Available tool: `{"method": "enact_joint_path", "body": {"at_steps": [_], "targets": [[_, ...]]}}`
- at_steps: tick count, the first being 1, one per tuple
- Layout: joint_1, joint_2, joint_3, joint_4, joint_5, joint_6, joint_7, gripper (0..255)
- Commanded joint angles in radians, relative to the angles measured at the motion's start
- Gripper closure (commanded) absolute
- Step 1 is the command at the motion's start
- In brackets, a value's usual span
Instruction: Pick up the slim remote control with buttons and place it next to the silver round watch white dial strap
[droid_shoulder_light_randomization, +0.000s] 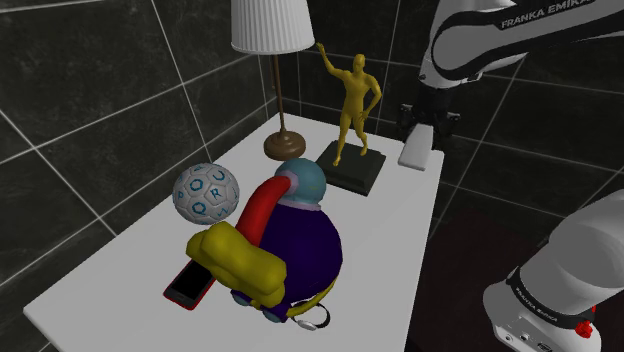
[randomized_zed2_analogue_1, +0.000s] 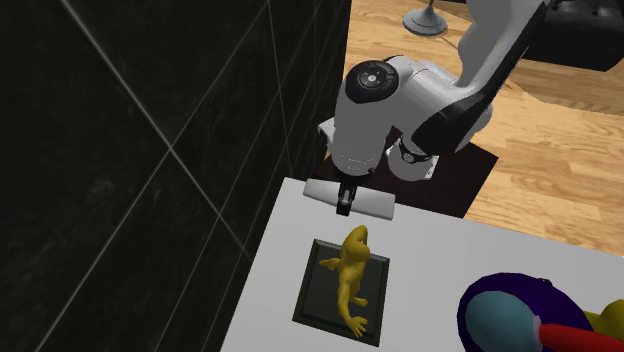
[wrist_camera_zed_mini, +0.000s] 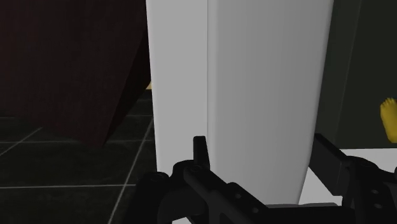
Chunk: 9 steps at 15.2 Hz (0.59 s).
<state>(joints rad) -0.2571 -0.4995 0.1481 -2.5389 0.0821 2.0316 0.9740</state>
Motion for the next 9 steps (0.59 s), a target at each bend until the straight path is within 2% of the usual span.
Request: {"method": "enact_joint_path", "body": {"at_steps": [1,9], "targets": [[0.028,-0.052,0.032,-0.039,0.026,-0.011,0.043,255],[0.154,-0.232,0.161,-0.141,0.144,-0.078,0.208,255]]}}
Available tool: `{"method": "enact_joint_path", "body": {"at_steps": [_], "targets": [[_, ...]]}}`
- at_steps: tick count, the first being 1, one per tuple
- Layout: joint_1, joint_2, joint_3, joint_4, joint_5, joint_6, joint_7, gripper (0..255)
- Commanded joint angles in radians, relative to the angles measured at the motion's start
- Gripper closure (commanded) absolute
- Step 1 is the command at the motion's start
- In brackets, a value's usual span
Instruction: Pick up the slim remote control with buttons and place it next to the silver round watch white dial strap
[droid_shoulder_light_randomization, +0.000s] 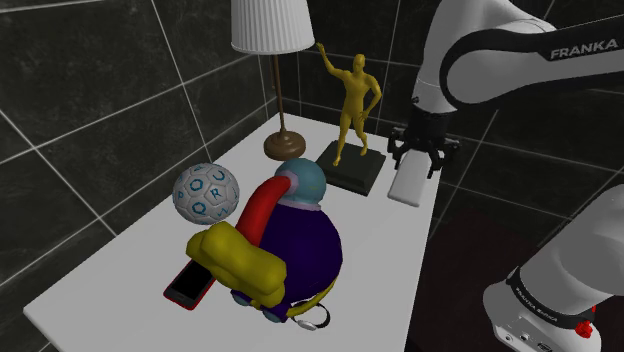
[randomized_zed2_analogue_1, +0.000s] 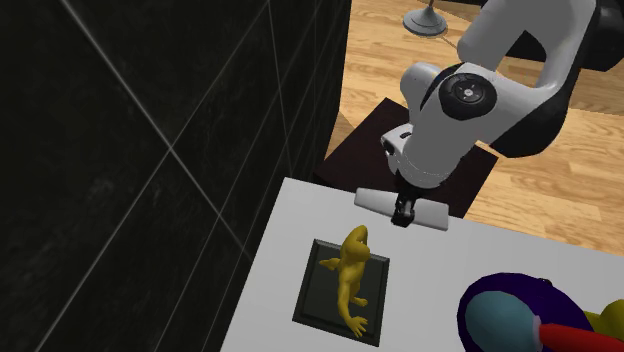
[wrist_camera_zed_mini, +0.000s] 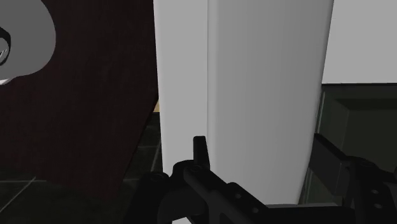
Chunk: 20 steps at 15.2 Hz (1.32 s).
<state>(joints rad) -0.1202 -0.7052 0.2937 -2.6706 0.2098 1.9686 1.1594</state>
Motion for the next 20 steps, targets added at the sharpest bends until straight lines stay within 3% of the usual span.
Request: {"method": "enact_joint_path", "body": {"at_steps": [1,12,20], "targets": [[0.035,-0.044,0.033,-0.017,0.033,-0.024,0.046,255],[0.216,-0.139,0.256,-0.008,0.221,-0.092,0.322,255],[0.287,-0.096,0.441,0.093,0.329,-0.097,0.530,255]]}}
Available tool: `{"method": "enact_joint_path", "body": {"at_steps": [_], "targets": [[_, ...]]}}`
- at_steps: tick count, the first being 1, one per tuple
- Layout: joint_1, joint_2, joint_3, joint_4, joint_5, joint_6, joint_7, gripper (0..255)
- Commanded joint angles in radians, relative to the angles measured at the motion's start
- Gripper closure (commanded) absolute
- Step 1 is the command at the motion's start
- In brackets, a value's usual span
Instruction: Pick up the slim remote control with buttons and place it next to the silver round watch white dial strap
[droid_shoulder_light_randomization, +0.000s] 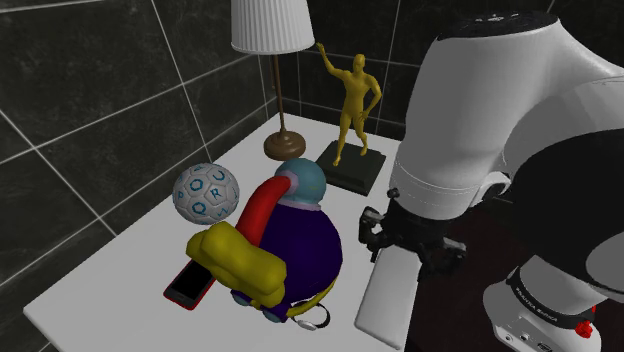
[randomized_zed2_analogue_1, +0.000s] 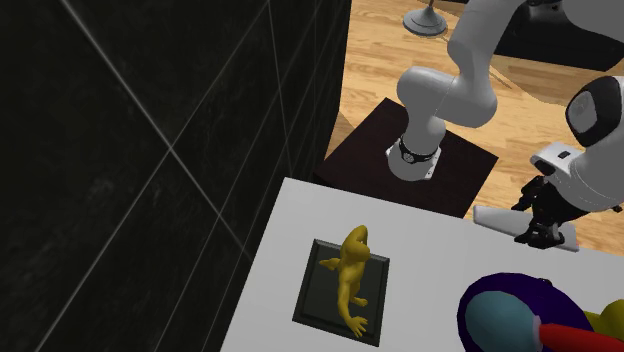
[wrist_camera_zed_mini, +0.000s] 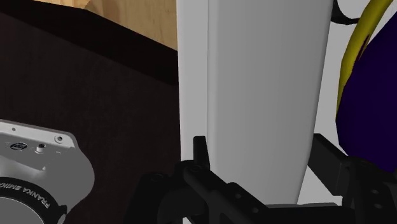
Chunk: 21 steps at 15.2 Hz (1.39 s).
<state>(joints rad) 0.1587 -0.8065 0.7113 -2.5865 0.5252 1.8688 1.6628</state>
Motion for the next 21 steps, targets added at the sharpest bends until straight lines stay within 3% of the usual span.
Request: {"method": "enact_joint_path", "body": {"at_steps": [1,8,12,14,21], "targets": [[0.011,0.015,0.048,0.027,0.024,0.004,0.052,255],[-0.012,0.110,0.237,0.178,0.068,0.023,0.231,255],[-0.065,0.178,0.366,0.284,0.067,0.038,0.335,255],[-0.115,0.220,0.457,0.355,0.058,0.046,0.399,255],[-0.149,0.242,0.535,0.297,0.081,0.140,0.391,255]]}}
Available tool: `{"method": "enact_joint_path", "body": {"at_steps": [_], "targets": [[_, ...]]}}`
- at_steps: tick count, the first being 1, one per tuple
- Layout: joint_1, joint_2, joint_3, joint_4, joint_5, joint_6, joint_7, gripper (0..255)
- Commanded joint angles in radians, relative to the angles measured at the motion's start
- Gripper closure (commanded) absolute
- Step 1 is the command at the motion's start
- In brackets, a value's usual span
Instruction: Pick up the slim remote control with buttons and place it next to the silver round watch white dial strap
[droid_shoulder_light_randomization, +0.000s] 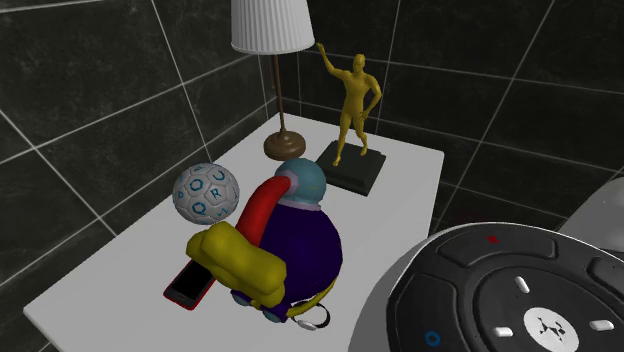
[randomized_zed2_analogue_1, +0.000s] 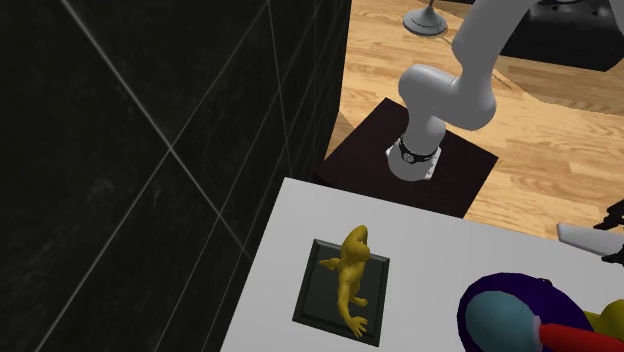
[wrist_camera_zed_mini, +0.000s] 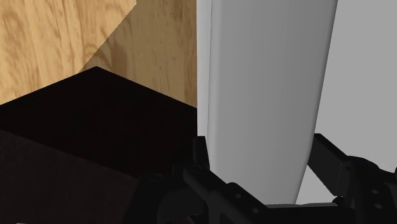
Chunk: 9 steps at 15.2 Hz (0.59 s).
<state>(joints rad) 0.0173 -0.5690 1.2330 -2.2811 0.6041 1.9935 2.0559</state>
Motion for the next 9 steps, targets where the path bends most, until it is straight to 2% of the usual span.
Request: {"method": "enact_joint_path", "body": {"at_steps": [1,9], "targets": [[-0.014,0.009,0.025,-0.015,0.006,0.030,-0.003,255],[-0.085,0.046,0.145,-0.066,0.029,0.143,-0.010,255]]}}
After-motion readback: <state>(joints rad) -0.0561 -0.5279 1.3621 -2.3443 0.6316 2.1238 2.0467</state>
